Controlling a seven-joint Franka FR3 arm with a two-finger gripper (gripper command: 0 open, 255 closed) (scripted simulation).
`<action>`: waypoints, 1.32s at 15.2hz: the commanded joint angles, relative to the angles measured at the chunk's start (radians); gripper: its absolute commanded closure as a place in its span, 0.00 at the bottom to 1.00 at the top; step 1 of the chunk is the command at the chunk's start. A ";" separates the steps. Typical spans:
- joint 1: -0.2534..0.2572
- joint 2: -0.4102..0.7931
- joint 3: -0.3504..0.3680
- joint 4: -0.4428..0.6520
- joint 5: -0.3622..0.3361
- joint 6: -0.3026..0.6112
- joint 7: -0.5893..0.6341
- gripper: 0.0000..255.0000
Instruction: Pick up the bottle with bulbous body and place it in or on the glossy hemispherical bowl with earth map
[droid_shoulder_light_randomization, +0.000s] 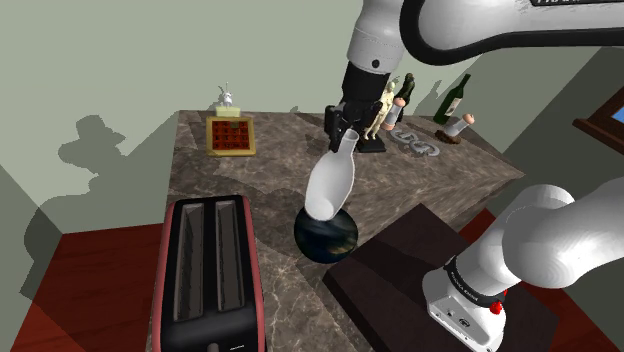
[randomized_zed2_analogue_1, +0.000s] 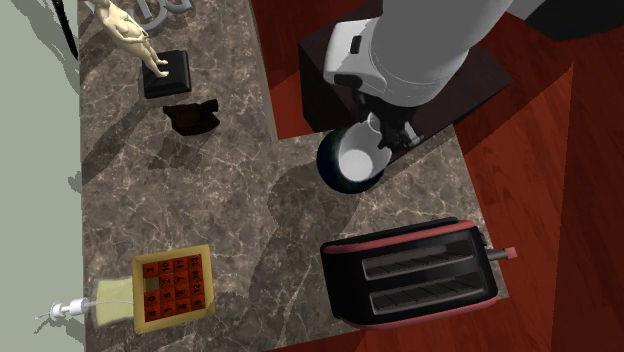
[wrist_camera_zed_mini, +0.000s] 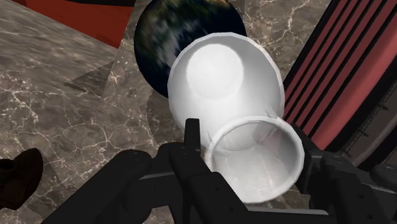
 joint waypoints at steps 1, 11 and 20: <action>0.001 -0.001 0.002 -0.030 0.002 0.030 -0.002 1.00; 0.003 0.018 0.012 -0.101 0.007 0.120 -0.003 1.00; 0.003 0.018 0.012 -0.101 0.007 0.120 -0.003 0.00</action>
